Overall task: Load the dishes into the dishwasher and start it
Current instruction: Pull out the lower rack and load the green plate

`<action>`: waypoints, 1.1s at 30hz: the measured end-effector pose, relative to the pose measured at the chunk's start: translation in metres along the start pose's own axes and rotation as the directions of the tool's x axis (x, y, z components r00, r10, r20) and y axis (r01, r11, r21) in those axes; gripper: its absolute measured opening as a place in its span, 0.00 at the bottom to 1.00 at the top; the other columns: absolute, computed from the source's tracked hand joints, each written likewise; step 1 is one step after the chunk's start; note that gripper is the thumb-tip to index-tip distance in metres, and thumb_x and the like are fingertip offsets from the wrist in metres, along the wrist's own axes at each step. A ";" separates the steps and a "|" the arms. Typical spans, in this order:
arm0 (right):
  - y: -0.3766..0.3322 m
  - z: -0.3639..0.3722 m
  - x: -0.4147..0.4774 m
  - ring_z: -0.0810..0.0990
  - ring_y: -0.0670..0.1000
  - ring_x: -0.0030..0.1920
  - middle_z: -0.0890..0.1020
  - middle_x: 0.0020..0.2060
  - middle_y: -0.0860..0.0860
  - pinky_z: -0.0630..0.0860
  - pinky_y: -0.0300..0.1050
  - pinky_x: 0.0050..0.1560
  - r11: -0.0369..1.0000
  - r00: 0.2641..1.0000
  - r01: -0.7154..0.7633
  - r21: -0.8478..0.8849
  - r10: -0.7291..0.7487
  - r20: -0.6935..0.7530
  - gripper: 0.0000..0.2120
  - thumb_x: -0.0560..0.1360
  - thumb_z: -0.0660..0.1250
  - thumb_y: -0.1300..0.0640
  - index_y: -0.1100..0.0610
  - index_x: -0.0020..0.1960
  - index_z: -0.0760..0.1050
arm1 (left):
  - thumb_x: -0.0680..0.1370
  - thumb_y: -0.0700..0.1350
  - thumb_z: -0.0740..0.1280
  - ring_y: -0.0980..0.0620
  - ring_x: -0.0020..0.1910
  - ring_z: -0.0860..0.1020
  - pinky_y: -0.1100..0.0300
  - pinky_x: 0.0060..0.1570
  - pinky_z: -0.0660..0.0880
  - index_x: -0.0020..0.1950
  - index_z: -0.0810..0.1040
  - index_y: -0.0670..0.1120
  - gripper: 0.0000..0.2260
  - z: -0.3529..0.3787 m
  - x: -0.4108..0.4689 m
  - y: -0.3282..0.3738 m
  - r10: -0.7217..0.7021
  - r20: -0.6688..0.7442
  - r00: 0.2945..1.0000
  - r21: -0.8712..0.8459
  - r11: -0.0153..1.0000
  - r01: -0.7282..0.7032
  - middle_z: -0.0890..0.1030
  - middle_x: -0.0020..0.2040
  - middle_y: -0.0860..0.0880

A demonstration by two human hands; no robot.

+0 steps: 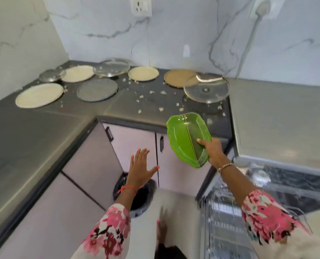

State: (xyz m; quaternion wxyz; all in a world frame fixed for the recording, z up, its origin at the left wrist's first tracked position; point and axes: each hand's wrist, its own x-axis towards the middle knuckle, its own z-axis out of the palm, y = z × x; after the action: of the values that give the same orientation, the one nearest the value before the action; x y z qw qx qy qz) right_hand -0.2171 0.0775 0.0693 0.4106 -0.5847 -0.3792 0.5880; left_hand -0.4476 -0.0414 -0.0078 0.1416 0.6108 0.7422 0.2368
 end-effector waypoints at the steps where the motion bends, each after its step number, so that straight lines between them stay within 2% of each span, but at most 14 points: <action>1: 0.016 -0.014 -0.020 0.80 0.49 0.29 0.81 0.42 0.59 0.80 0.42 0.34 1.000 1.000 -0.005 -0.005 0.005 -0.007 0.14 0.71 0.67 0.70 0.72 0.57 0.74 | 0.64 0.70 0.49 0.50 0.76 0.49 0.50 0.72 0.44 0.73 0.60 0.45 0.44 0.009 -0.025 0.006 0.007 0.008 1.000 0.004 1.000 -0.008 0.59 0.75 0.49; 4: 0.064 -0.057 -0.077 0.80 0.57 0.39 0.80 0.49 0.64 0.79 0.57 0.50 0.997 0.998 -0.068 -0.032 0.068 -0.007 0.15 0.72 0.68 0.68 0.70 0.58 0.74 | 0.64 0.70 0.48 0.49 0.76 0.50 0.49 0.72 0.44 0.73 0.60 0.43 0.44 0.027 -0.092 0.033 0.015 0.041 0.999 0.013 1.000 -0.015 0.60 0.74 0.48; 6: 0.091 -0.088 -0.113 0.80 0.58 0.41 0.80 0.52 0.64 0.77 0.60 0.53 0.992 0.993 -0.120 -0.045 0.119 -0.017 0.15 0.72 0.67 0.68 0.69 0.58 0.74 | 0.65 0.69 0.48 0.47 0.75 0.52 0.49 0.72 0.45 0.72 0.61 0.42 0.44 0.036 -0.135 0.055 0.021 0.065 0.998 0.008 1.000 -0.021 0.62 0.74 0.46; 9: 0.124 -0.139 -0.162 0.79 0.54 0.38 0.80 0.52 0.60 0.80 0.50 0.44 0.984 0.985 -0.164 -0.071 0.159 -0.065 0.15 0.73 0.66 0.68 0.68 0.59 0.74 | 0.65 0.69 0.48 0.48 0.75 0.53 0.48 0.72 0.45 0.72 0.61 0.42 0.44 0.055 -0.194 0.085 0.065 0.166 0.984 0.029 0.997 -0.071 0.63 0.73 0.46; 12: 0.150 -0.186 -0.197 0.79 0.55 0.41 0.80 0.52 0.60 0.79 0.48 0.44 0.982 0.978 -0.185 -0.048 0.180 -0.102 0.15 0.73 0.66 0.67 0.67 0.60 0.73 | 0.66 0.69 0.48 0.48 0.75 0.52 0.49 0.72 0.44 0.72 0.61 0.42 0.43 0.081 -0.234 0.113 0.089 0.222 0.971 0.017 0.995 -0.096 0.62 0.73 0.47; 14: 0.167 -0.222 -0.215 0.79 0.53 0.39 0.80 0.51 0.60 0.80 0.46 0.42 0.978 0.971 -0.205 -0.022 0.201 -0.132 0.15 0.73 0.66 0.68 0.67 0.60 0.73 | 0.66 0.68 0.49 0.48 0.75 0.52 0.48 0.73 0.45 0.72 0.62 0.42 0.42 0.102 -0.257 0.133 0.102 0.271 0.957 0.001 0.994 -0.106 0.63 0.73 0.47; 18: 0.196 -0.297 -0.237 0.79 0.56 0.42 0.80 0.51 0.62 0.78 0.53 0.51 0.971 0.948 -0.237 -0.044 0.221 -0.229 0.13 0.73 0.66 0.68 0.68 0.58 0.75 | 0.66 0.69 0.49 0.49 0.75 0.52 0.49 0.72 0.46 0.72 0.61 0.44 0.42 0.154 -0.288 0.176 0.150 0.385 0.911 -0.041 0.989 -0.145 0.61 0.74 0.47; 20: 0.207 -0.333 -0.243 0.79 0.55 0.44 0.81 0.51 0.59 0.80 0.44 0.45 0.970 0.940 -0.235 -0.069 0.209 -0.269 0.13 0.73 0.66 0.68 0.66 0.58 0.75 | 0.66 0.69 0.49 0.48 0.75 0.52 0.50 0.72 0.47 0.72 0.62 0.43 0.42 0.178 -0.298 0.199 0.162 0.412 0.897 -0.057 0.987 -0.152 0.61 0.74 0.47; 22: 0.215 -0.373 -0.240 0.78 0.53 0.44 0.80 0.49 0.59 0.77 0.37 0.37 0.968 0.928 -0.234 -0.085 0.197 -0.317 0.13 0.74 0.65 0.68 0.66 0.58 0.75 | 0.67 0.68 0.49 0.47 0.75 0.52 0.50 0.72 0.48 0.72 0.61 0.42 0.42 0.206 -0.304 0.225 0.141 0.431 0.891 -0.073 0.990 -0.121 0.61 0.74 0.45; 24: 0.226 -0.418 -0.223 0.76 0.54 0.44 0.80 0.48 0.60 0.75 0.35 0.35 0.954 0.909 -0.264 -0.138 0.198 -0.367 0.12 0.73 0.64 0.69 0.67 0.57 0.75 | 0.68 0.68 0.50 0.45 0.75 0.54 0.49 0.72 0.50 0.72 0.62 0.41 0.41 0.240 -0.304 0.249 0.096 0.455 0.885 -0.066 0.995 -0.074 0.63 0.73 0.43; 26: 0.233 -0.442 -0.213 0.78 0.57 0.46 0.80 0.48 0.62 0.77 0.37 0.38 0.940 0.910 -0.259 -0.224 0.160 -0.382 0.13 0.73 0.63 0.70 0.67 0.58 0.74 | 0.70 0.65 0.55 0.44 0.74 0.56 0.46 0.72 0.53 0.71 0.63 0.41 0.37 0.254 -0.303 0.255 0.078 0.470 0.879 -0.069 0.996 -0.052 0.64 0.72 0.42; 28: 0.238 -0.464 -0.198 0.78 0.62 0.51 0.79 0.51 0.64 0.77 0.47 0.48 0.925 0.916 -0.226 -0.305 0.094 -0.391 0.15 0.72 0.61 0.72 0.67 0.59 0.73 | 0.74 0.59 0.63 0.43 0.74 0.56 0.45 0.72 0.55 0.71 0.63 0.41 0.32 0.271 -0.297 0.259 0.066 0.488 0.870 -0.047 0.998 -0.049 0.64 0.72 0.42; 29: 0.243 -0.478 -0.184 0.78 0.63 0.52 0.79 0.52 0.64 0.75 0.48 0.49 0.912 0.916 -0.226 -0.341 0.080 -0.394 0.16 0.72 0.59 0.73 0.68 0.59 0.72 | 0.75 0.54 0.66 0.43 0.74 0.55 0.46 0.73 0.54 0.72 0.63 0.41 0.30 0.287 -0.290 0.264 0.052 0.489 0.871 -0.044 0.998 -0.035 0.63 0.73 0.41; 33: 0.270 -0.505 -0.121 0.77 0.63 0.51 0.78 0.50 0.67 0.65 0.38 0.41 0.855 0.910 -0.213 -0.473 -0.003 -0.415 0.15 0.72 0.56 0.75 0.72 0.57 0.71 | 0.76 0.49 0.67 0.43 0.74 0.55 0.55 0.71 0.52 0.72 0.61 0.39 0.29 0.337 -0.253 0.256 0.020 0.483 0.876 -0.037 0.999 -0.002 0.61 0.73 0.40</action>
State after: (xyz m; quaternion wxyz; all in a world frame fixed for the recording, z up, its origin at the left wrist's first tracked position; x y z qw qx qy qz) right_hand 0.2740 -0.1535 -0.1492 0.2769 -0.8001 -0.3950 0.3566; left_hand -0.0103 -0.1910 -0.1788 0.3316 0.6522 0.6756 0.0909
